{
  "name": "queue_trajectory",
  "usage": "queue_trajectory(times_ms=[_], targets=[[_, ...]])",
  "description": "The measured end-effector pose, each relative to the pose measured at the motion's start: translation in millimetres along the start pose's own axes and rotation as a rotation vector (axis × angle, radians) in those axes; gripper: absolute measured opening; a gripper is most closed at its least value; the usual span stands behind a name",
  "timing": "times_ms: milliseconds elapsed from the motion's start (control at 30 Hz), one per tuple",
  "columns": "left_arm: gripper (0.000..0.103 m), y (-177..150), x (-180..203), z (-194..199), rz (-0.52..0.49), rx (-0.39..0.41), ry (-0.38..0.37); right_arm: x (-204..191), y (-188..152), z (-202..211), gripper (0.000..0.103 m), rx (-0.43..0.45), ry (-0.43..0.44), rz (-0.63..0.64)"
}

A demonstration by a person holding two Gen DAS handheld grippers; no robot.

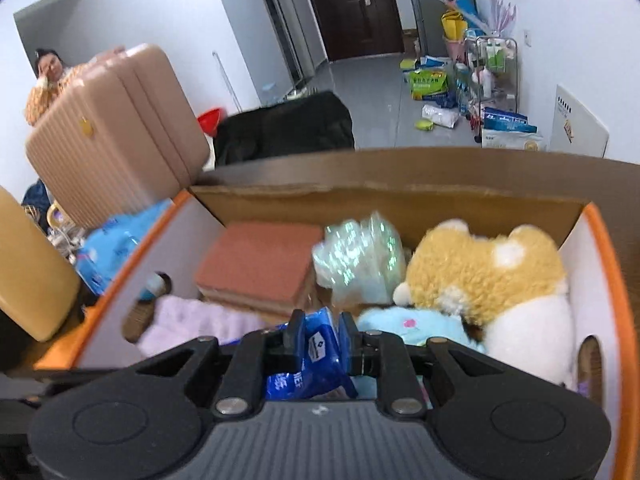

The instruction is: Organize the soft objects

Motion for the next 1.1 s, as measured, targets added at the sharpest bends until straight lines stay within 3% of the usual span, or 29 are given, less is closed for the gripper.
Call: queue_trajectory(times_ms=[233, 333, 400, 500, 567, 667, 767, 833, 900, 1000, 1100], targets=[[0.026, -4.8, 14.3, -20.1, -0.122, -0.040, 0.075, 3.1, 0.6, -10.0, 0.020, -0.058, -0.080, 0.034], [0.028, -4.8, 14.5, -12.2, -0.131, -0.057, 0.081, 3.8, 1.9, 1.1, 0.028, -0.057, -0.024, -0.022], [0.036, -3.5, 18.8, 5.2, -0.159, -0.032, 0.080, 3.1, 5.1, 20.4, 0.034, -0.040, 0.009, -0.056], [0.044, -0.3, 30.6, 44.1, -0.199, 0.012, 0.076, 4.9, 8.6, 60.8, 0.034, 0.002, -0.017, -0.032], [0.046, 3.0, 36.0, 68.3, -0.225, 0.034, 0.098, 7.0, 8.2, 90.5, 0.035, 0.016, -0.057, -0.016], [0.059, 4.3, 36.8, 99.4, -0.266, 0.059, 0.151, 13.6, 2.0, 135.2, 0.045, 0.035, -0.142, 0.018], [0.064, 2.4, 31.8, 121.7, -0.292, 0.084, 0.222, 18.1, -8.7, 176.6, 0.051, 0.058, -0.219, 0.050], [0.077, 0.6, 30.2, 138.2, -0.298, 0.134, 0.242, 18.3, -18.5, 199.2, 0.058, 0.087, -0.263, 0.062], [0.088, -1.1, 30.1, 157.4, -0.304, 0.242, 0.265, 14.7, -26.6, 217.6, 0.062, 0.148, -0.282, 0.068], [0.095, -13.9, 30.2, 181.4, -0.318, 0.339, 0.282, 6.3, -44.7, 236.7, 0.070, 0.223, -0.301, 0.057], [0.100, -34.8, 29.5, 209.9, -0.331, 0.429, 0.282, -6.7, -69.5, 253.2, 0.070, 0.283, -0.306, 0.046]])
Point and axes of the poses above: each gripper's, at about its wrist camera, not at the fingertips, and z roughly against the way its jaws point, x to its right, y to its top, the point moved 10 cm from there along -z, roughly the way its jaws point, and after that the axes turned 5 degrees about z, right-handed, at the moved point
